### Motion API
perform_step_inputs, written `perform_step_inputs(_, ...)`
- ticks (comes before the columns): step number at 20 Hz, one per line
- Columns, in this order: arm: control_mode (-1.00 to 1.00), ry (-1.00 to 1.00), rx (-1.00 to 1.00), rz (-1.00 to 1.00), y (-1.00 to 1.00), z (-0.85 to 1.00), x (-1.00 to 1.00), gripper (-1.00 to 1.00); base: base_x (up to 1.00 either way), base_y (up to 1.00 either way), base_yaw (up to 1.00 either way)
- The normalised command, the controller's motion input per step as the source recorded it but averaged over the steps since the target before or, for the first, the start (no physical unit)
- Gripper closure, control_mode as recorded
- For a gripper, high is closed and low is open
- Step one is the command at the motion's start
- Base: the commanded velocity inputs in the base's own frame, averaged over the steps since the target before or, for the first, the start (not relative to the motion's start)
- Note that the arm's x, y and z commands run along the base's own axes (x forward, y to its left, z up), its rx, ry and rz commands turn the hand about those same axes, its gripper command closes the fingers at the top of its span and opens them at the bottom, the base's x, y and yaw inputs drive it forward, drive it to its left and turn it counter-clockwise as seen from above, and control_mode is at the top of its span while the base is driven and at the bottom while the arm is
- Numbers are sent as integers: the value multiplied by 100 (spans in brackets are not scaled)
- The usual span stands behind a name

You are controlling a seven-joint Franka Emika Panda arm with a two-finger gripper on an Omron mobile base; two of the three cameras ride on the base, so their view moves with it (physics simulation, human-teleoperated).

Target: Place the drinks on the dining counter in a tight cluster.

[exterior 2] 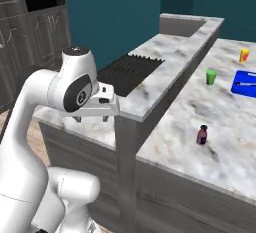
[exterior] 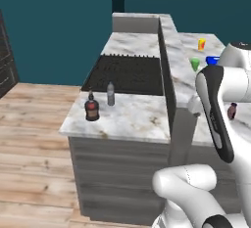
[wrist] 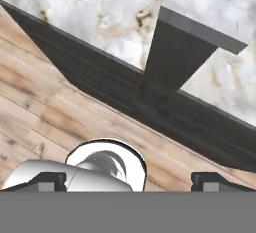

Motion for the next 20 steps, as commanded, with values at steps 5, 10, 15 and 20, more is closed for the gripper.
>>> perform_step_inputs(5, 100, 0, 0, 0, 0, 0, 0, -100, 3, 98, -9)
perform_step_inputs(10, 100, 0, 0, 0, 0, 0, 0, -100, 12, 74, -25)
perform_step_inputs(15, 100, 0, 0, 0, 0, 0, 0, -100, 4, 62, -33)
perform_step_inputs(20, 100, 0, 0, 0, 0, 0, 0, -100, 5, 57, -33)
